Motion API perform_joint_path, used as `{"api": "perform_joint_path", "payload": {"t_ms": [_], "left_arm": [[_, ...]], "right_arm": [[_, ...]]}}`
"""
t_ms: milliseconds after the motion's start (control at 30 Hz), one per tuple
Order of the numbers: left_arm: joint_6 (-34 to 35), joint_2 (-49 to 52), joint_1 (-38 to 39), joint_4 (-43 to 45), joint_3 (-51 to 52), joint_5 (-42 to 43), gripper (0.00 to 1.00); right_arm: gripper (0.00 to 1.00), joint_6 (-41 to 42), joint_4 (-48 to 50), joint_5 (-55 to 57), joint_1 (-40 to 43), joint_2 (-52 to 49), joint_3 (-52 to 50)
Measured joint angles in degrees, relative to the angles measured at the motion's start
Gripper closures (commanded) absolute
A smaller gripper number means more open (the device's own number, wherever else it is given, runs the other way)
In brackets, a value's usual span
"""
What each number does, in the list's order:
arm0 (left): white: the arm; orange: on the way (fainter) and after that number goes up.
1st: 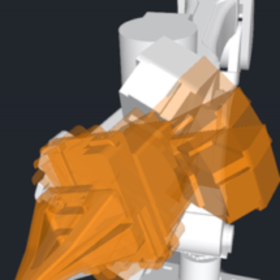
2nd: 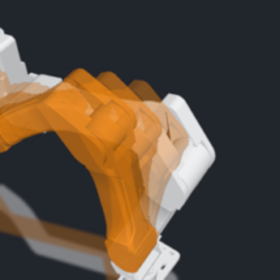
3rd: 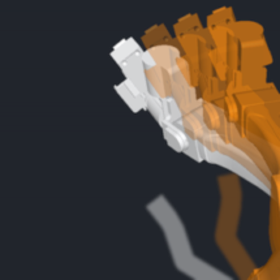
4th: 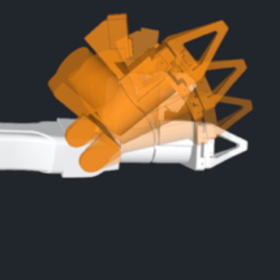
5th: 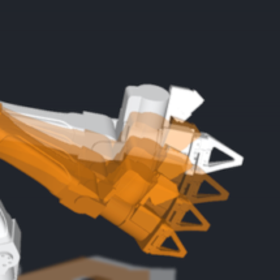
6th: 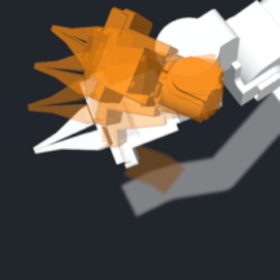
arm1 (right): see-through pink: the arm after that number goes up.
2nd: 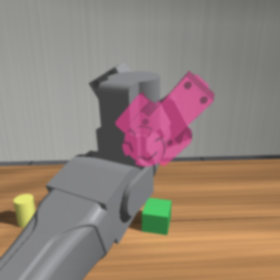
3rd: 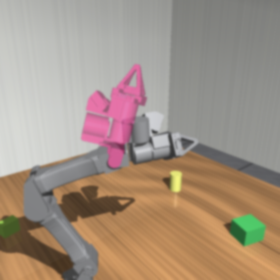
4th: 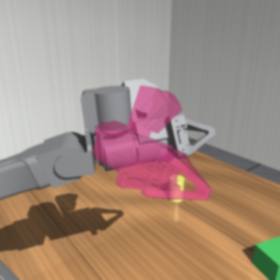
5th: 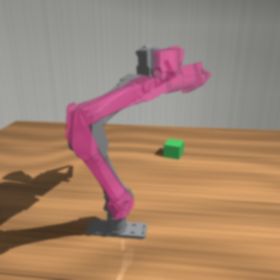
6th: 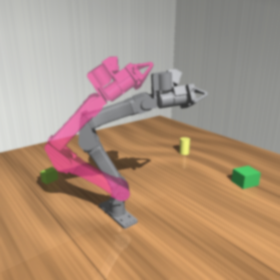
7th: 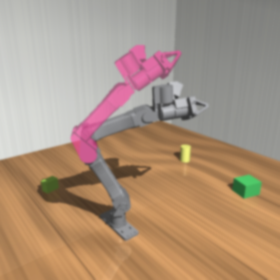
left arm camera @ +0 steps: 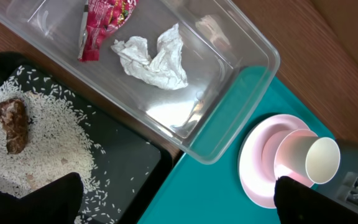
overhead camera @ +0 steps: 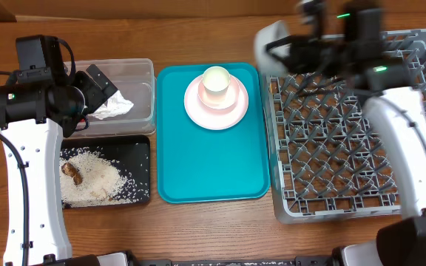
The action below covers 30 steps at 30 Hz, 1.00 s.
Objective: Sort waste into correct bins and load items into the dishwasher
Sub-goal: 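Carry the bowl with the right gripper into the dish rack's back row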
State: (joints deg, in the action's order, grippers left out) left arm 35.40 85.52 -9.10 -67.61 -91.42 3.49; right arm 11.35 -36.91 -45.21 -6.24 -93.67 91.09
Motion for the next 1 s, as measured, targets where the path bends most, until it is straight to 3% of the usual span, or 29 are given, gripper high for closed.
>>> {"api": "perform_joint_path", "payload": {"t_ms": [167, 433, 1000], "left_arm": [[0.0, 0.0, 0.0, 0.0, 0.0, 0.0, 0.0], [0.0, 0.0, 0.0, 0.0, 0.0, 0.0, 0.0], [0.0, 0.0, 0.0, 0.0, 0.0, 0.0, 0.0]], "right_arm": [[0.96, -0.9, 3.8, -17.5, 10.4, -2.7, 0.0], [0.96, -4.8, 4.7, -32.5, 13.6, -12.1, 0.0], [0.96, -8.0, 5.4, -38.4, 13.6, -21.2, -0.5]]}}
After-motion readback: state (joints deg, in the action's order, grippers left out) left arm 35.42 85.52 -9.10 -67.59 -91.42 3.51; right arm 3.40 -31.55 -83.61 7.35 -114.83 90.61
